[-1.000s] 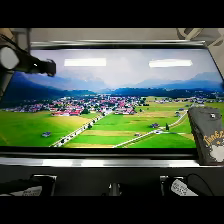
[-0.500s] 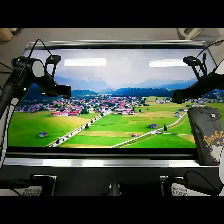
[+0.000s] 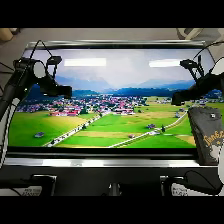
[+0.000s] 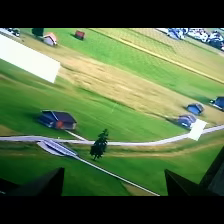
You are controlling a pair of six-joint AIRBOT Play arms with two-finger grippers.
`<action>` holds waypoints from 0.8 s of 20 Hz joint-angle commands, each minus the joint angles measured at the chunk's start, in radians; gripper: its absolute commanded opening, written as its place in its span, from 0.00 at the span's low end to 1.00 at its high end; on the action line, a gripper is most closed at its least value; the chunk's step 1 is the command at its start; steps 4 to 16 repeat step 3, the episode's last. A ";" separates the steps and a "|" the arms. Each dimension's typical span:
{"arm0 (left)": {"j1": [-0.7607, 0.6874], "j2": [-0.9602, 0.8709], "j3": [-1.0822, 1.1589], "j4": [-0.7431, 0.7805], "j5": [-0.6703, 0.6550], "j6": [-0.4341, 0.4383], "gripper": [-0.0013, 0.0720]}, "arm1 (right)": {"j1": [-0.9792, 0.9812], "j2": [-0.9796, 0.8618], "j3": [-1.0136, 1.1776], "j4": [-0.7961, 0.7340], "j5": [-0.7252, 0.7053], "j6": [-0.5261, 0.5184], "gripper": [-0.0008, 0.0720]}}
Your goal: Fold the shirts.
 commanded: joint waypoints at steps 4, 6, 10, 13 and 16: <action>-0.001 -0.004 0.000 -0.001 0.001 -0.001 1.00 | 0.002 0.000 0.001 -0.001 0.003 0.000 0.95; -0.001 -0.004 0.000 -0.001 0.001 -0.001 1.00 | 0.002 0.000 0.001 -0.001 0.003 0.000 0.95; -0.001 -0.004 0.000 -0.001 0.001 -0.001 1.00 | 0.002 0.000 0.001 -0.001 0.003 0.000 0.95; -0.001 -0.004 0.000 -0.001 0.001 -0.001 1.00 | 0.002 0.000 0.001 -0.001 0.003 0.000 0.95; -0.001 -0.004 0.000 -0.001 0.001 -0.001 1.00 | 0.002 0.000 0.001 -0.001 0.003 0.000 0.95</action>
